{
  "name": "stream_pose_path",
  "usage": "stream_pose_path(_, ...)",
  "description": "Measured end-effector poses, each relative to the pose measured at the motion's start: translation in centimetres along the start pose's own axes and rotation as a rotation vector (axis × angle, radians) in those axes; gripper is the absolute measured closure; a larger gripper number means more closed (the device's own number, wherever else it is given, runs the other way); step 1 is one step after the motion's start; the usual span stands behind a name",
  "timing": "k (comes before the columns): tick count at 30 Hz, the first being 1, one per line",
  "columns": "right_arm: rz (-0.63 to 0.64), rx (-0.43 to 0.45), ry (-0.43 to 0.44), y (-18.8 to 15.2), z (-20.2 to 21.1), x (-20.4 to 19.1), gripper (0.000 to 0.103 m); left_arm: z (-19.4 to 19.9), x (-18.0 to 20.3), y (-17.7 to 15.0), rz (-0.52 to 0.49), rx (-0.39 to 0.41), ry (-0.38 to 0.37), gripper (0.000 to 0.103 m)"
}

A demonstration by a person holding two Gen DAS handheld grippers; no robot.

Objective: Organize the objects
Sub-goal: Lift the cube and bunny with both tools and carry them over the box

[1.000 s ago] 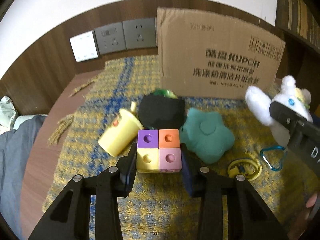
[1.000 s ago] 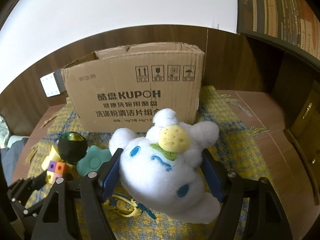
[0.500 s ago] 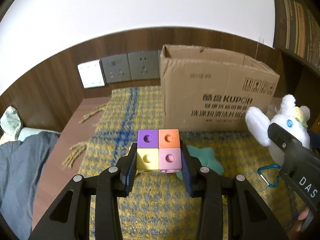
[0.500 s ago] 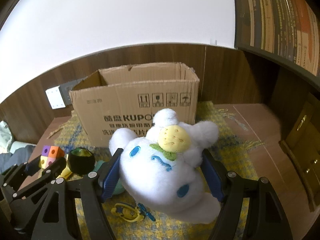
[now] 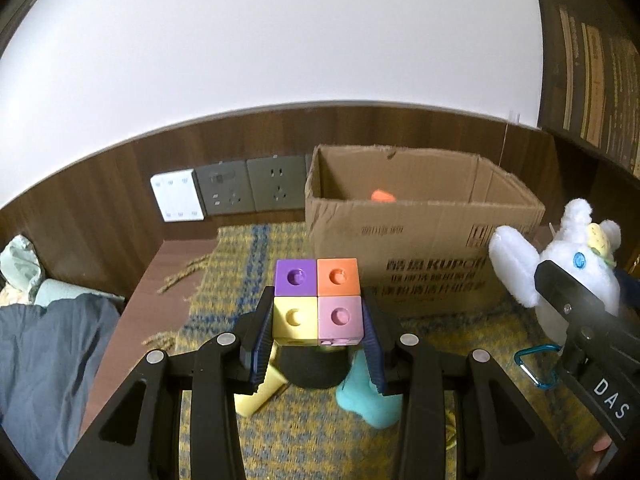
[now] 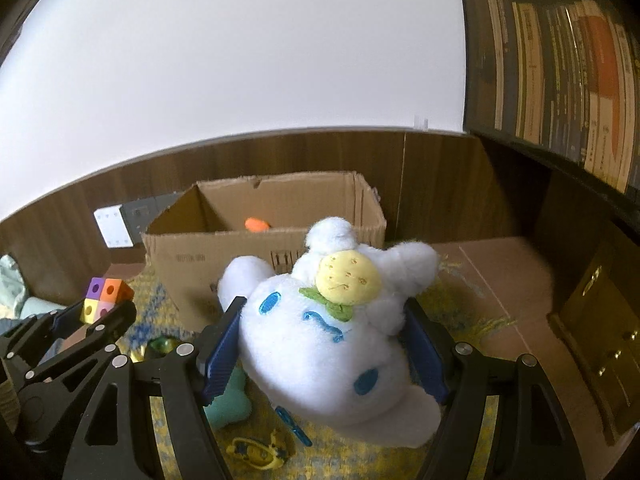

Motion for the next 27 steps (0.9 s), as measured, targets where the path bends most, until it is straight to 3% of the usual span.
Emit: stream_pose_path(27, 0.017, 0.086, 0.008, 7.6, -1.9, -1.0, 0.029, -2.0, -0.1, 8.2, 0.014, 0.118, -0.031, 0.064)
Point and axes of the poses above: each gripper's, at about its wrist camera, not at the fingertips, and z roughly against the way its jaws point, x to its right, y to its top, the point moved 3 cm from there along -z, roughly the way its jaws point, and after that the axes turned 2 degrees about x, right-handed, at the moved point
